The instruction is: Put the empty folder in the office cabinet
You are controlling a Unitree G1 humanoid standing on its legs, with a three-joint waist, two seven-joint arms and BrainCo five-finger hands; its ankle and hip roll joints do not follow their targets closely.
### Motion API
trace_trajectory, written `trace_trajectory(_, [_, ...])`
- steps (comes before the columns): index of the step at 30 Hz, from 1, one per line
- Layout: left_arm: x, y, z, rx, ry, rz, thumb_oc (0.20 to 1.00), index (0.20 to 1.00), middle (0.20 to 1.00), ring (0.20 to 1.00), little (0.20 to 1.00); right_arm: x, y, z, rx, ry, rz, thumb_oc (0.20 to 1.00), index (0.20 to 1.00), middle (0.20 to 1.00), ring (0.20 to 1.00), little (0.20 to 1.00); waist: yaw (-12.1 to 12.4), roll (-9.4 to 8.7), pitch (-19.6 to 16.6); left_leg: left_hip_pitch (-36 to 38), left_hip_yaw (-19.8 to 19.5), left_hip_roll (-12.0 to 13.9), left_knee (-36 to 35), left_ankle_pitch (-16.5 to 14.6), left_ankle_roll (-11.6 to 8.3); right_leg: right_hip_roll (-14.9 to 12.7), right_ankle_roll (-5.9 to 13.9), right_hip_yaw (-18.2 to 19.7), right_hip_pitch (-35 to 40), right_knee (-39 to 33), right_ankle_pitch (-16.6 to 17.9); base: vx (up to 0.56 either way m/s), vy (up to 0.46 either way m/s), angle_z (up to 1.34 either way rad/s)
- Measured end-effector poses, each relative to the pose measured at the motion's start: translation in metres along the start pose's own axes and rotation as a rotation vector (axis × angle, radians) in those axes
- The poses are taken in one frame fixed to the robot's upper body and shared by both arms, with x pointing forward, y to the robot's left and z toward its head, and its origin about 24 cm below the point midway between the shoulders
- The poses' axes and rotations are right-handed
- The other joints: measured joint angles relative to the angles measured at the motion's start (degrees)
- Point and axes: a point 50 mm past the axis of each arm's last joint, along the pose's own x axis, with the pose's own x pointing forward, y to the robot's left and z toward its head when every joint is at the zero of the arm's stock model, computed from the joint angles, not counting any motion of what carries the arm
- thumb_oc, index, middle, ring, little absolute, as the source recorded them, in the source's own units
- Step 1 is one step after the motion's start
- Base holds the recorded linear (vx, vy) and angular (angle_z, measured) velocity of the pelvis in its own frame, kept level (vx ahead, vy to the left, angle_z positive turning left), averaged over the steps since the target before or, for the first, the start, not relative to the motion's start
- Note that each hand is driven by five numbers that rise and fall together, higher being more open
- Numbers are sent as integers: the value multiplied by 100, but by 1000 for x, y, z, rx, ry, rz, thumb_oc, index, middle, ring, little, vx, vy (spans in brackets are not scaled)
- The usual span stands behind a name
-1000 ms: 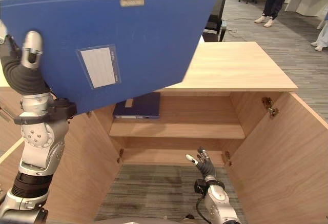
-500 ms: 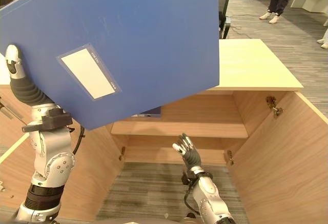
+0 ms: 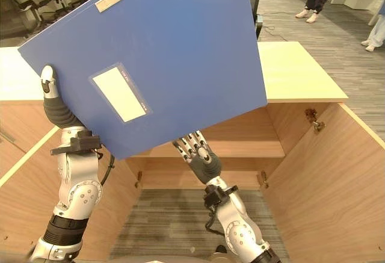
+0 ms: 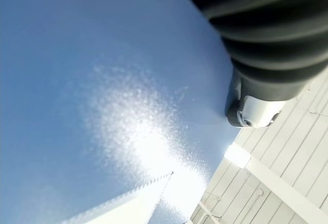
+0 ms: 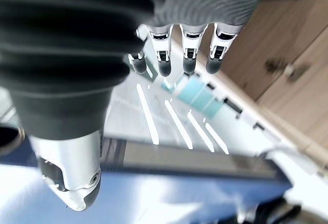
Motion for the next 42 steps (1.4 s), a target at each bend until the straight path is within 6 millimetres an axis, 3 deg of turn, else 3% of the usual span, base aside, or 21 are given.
trace_trajectory(8, [-8, 8, -4, 13, 32, 37, 200, 200, 200, 200, 200, 16, 8, 11, -26, -59, 61, 1000, 1000, 1000, 1000, 1000, 6, 1, 0, 0, 23, -1, 0, -1, 2, 3, 1, 25, -12, 0, 1, 2, 0, 0])
trace_trajectory(22, [-16, 17, -21, 22, 104, 118, 200, 200, 200, 200, 200, 32, 14, 21, -18, -162, -3, 1000, 1000, 1000, 1000, 1000, 22, 1, 0, -2, 37, -2, 0, -2, 3, 4, 3, 45, -26, 0, 5, 0, 0, 0])
trace_trajectory(42, [-22, 13, -33, 54, 139, 152, 200, 200, 200, 200, 200, 29, 0, 16, -213, -142, -166, 1000, 1000, 1000, 1000, 1000, 11, -33, -19, -4, 30, -2, 0, -2, 4, 5, 2, 41, -27, 0, 5, 0, 0, 0])
